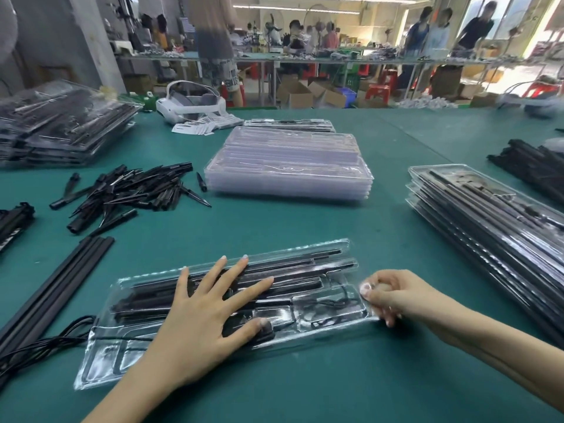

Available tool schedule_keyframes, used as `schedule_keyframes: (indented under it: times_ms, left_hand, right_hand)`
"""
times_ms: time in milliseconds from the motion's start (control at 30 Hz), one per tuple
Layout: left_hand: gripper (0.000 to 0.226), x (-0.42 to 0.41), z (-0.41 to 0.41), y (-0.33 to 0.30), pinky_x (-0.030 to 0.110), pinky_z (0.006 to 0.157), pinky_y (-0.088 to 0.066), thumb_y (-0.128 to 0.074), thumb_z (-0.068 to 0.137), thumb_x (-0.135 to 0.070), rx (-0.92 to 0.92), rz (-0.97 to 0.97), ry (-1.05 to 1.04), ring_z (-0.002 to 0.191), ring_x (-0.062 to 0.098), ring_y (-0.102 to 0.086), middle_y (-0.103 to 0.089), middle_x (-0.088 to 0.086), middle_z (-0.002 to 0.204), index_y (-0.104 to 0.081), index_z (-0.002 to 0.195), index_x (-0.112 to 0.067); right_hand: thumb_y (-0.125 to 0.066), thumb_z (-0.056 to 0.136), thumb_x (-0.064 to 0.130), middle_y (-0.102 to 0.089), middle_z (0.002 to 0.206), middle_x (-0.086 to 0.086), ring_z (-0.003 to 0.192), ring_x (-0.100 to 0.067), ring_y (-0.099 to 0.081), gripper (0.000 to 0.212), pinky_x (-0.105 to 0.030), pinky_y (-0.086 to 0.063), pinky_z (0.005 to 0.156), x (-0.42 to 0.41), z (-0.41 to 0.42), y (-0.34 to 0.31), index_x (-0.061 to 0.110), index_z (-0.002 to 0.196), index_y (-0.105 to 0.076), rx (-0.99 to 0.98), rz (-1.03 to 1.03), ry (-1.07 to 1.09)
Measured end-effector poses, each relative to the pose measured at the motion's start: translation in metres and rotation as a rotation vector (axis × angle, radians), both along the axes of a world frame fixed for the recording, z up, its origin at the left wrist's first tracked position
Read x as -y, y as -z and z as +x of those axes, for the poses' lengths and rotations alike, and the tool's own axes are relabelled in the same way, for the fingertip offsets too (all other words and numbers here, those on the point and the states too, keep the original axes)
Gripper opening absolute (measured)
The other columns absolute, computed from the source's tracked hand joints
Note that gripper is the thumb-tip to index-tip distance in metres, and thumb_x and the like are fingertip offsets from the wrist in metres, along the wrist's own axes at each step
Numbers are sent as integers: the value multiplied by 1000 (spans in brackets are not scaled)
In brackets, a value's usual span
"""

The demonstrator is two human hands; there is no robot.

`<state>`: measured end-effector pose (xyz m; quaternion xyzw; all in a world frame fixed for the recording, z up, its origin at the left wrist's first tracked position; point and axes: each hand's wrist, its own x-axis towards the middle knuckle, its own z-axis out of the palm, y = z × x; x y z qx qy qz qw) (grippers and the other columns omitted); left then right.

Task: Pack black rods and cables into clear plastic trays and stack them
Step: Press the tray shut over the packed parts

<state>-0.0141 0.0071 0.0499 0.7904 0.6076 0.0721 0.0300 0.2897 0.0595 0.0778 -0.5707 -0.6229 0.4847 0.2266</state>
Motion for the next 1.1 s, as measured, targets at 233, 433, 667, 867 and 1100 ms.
schedule_keyframes:
  times_ms: [233, 433, 667, 867, 1100]
  left_hand:
    - [54, 0, 0, -1, 48, 114, 17, 3, 74, -81, 31, -18, -12, 140, -1, 25, 22, -30, 150, 11, 127, -75]
    - [54, -1, 1, 0, 49, 115, 15, 3, 73, -81, 18, -25, -9, 141, 0, 22, 20, -31, 150, 7, 127, -76]
    - [44, 1, -23, -19, 26, 114, -30, -61, 89, -16, 1017, 39, 25, 132, 1, -41, -52, -19, 136, -56, 123, -44]
    - [56, 10, -65, -13, 27, 113, -23, -47, 83, -58, 414, 45, -238, 135, 4, -32, -41, -20, 139, -30, 136, -51]
    - [114, -37, -79, -52, 30, 85, -41, -37, 28, -104, 10, -396, -279, 98, 12, -53, -56, -6, 103, -58, 107, -24]
  right_hand:
    - [-55, 90, -2, -48, 51, -8, 38, -10, -33, 15, -16, -27, 38, 0, -10, 2, 6, 78, -52, -97, -42, 137]
    - [-57, 89, 0, -50, 48, -6, 35, -9, -38, 16, -16, -26, 36, -5, -10, 4, 7, 75, -55, -58, -51, 171]
    - [-61, 91, 21, -53, 53, 4, 41, -7, -41, 11, -13, -29, 41, -16, 2, -3, 10, 89, -63, -71, -204, 36]
    - [-51, 96, 28, -47, 50, 8, 40, -5, -38, 23, -12, -29, 39, -26, -5, -2, 16, 95, -71, -184, -105, 181]
    - [-52, 95, 30, -39, 60, 6, 40, -4, -30, 26, -15, -23, 39, -52, -18, -4, 16, 91, -72, -377, -47, 306]
